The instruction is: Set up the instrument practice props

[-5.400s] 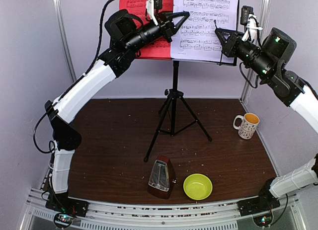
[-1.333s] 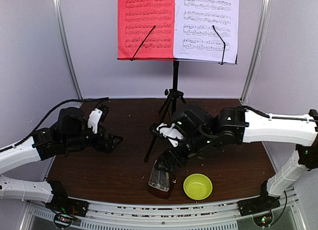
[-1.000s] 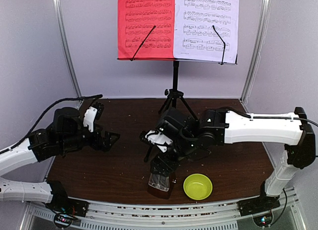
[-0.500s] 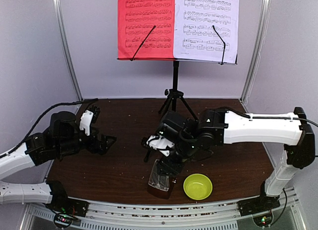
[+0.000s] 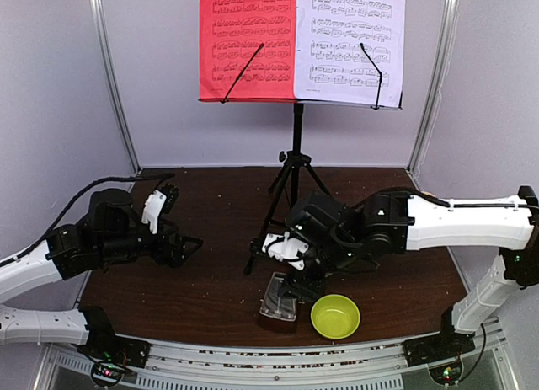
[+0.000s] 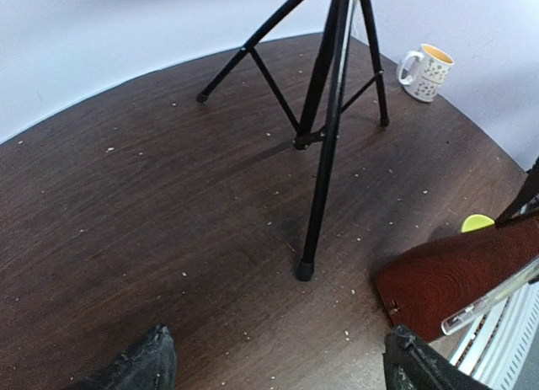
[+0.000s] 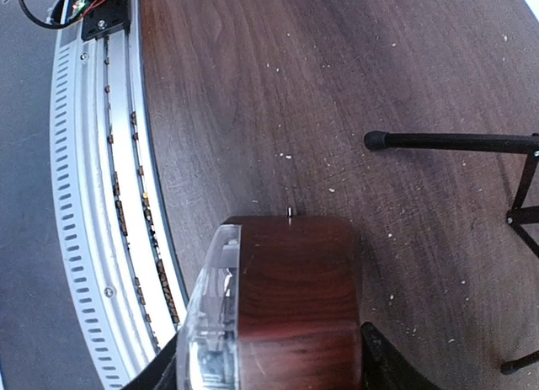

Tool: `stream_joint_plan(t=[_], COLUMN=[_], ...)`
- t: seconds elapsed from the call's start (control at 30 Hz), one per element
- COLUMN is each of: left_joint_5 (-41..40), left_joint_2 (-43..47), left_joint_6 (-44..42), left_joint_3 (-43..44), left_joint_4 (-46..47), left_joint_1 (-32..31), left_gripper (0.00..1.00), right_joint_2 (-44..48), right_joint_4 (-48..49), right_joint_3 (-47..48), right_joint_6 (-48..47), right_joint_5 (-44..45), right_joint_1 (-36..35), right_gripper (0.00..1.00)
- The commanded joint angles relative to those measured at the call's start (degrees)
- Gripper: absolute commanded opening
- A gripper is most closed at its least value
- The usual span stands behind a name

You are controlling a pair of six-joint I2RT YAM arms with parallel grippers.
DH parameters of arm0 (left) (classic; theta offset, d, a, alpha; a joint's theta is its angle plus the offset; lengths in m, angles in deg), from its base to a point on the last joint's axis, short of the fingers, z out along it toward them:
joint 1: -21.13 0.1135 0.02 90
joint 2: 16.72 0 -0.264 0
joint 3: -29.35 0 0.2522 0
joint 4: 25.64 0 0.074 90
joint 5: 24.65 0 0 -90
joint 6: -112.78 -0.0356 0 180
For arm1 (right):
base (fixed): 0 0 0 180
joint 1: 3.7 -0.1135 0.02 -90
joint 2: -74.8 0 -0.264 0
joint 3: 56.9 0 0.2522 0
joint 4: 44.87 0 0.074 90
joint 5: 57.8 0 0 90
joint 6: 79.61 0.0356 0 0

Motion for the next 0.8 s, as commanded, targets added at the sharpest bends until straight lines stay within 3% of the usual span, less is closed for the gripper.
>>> stream_joint_plan(t=[0.0, 0.23, 0.47, 0.77], left_joint_5=[9.32, 16.67, 18.49, 15.17], left_joint_2=[-0.70, -3.34, -8.67, -10.32], left_joint_6=[-4.83, -8.60, -11.58, -7.45], left_joint_3=[-1.22, -1.94, -2.74, -4.91], left_joint_4=[6.28, 7.88, 8.58, 15.35], left_joint_1=[-0.15, -0.22, -0.37, -0.27], left_gripper=[0.85, 0.79, 0.76, 0.75], right_joint_2=[8.19, 13.28, 11.31, 6.51], right_joint_4=[13.68, 28.32, 31.19, 30.16], right_joint_3=[-4.60, -12.89, -13.62, -11.02], right_joint_6=[-8.11, -13.03, -14.63, -11.29], right_joint_5=[2.47, -0.36, -5.59, -15.25], right_joint_1=[0.21, 1.26, 3.25, 7.31], right_gripper=[0.38, 0.32, 0.31, 0.27])
